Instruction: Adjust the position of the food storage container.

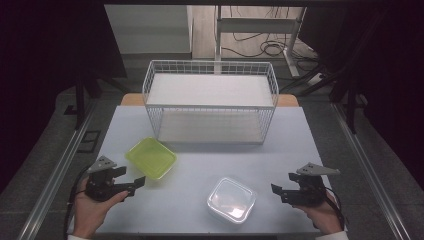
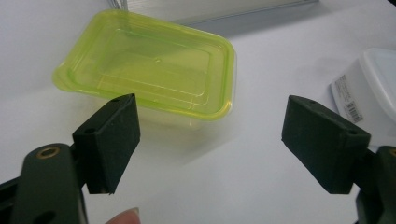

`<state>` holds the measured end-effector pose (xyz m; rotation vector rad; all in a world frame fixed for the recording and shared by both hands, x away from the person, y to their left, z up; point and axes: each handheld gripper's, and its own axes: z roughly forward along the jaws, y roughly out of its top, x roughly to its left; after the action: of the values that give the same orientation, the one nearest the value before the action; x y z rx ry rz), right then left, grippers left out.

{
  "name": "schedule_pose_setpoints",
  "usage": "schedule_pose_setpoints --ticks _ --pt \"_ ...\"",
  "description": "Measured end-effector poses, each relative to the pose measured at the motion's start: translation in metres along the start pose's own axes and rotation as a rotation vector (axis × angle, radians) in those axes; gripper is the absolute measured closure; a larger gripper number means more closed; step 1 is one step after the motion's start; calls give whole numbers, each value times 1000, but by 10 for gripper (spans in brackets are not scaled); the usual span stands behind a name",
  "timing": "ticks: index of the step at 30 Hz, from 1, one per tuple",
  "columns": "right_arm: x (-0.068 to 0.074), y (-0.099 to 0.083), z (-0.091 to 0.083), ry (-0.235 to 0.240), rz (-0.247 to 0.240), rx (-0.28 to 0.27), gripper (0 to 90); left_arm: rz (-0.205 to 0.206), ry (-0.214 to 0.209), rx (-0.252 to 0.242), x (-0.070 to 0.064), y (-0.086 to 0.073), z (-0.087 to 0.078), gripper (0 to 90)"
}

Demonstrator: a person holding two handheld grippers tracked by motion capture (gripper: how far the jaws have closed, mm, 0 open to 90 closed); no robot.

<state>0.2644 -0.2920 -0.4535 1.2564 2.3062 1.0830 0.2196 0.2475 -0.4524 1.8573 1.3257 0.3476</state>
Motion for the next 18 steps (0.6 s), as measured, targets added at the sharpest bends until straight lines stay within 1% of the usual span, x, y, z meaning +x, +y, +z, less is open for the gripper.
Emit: schedule_pose_setpoints --ticks 1,2,4,6,8,13,14,15,16,18 --pt "0 0 1 2 0 4 210 1 6 4 1 0 -1 242" --pt "0 0 1 2 0 4 210 -4 9 13 2 0 -1 242" --pt "-1 0 4 -1 -4 17 210 -9 13 47 3 0 3 299" --pt "-2 0 7 -8 2 29 210 4 27 98 5 -2 10 360" --pt "-3 1 9 -12 4 35 210 14 35 130 6 -4 15 405" --pt "-4 1 13 -30 7 53 212 12 38 170 8 -9 24 559" --pt "-4 1 14 -33 8 55 212 10 40 180 8 -9 25 627" --pt "-4 1 14 -33 8 55 212 9 40 189 8 -10 27 627" --pt "-3 1 14 -33 7 54 212 12 33 202 7 -11 28 653" --pt "-3 0 14 -31 7 55 212 10 28 211 6 -12 30 702"
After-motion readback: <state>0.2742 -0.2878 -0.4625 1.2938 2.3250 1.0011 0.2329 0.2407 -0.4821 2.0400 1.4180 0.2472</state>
